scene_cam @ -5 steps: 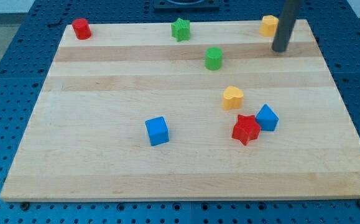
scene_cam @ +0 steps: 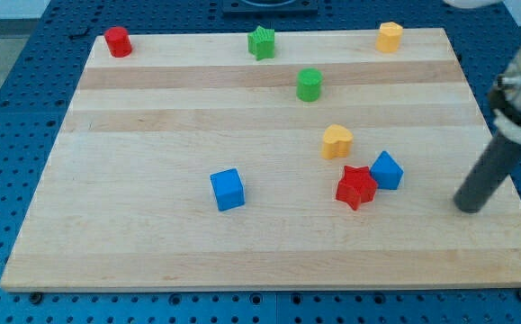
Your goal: Separate the red star from the blue triangle
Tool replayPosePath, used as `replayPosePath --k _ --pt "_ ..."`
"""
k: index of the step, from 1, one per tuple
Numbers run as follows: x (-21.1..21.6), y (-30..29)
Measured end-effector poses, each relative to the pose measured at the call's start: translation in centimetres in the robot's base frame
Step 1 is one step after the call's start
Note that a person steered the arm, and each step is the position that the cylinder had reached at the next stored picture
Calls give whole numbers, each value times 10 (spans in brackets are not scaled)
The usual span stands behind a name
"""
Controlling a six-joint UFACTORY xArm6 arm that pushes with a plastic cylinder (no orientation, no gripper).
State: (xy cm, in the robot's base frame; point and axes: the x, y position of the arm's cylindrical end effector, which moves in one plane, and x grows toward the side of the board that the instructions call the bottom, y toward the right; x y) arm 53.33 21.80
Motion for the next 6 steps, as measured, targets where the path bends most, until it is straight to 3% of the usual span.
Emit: replayPosePath --k 3,5,6 --pt "-25 -114" --pt "-80 -200" --pt "-81 -205"
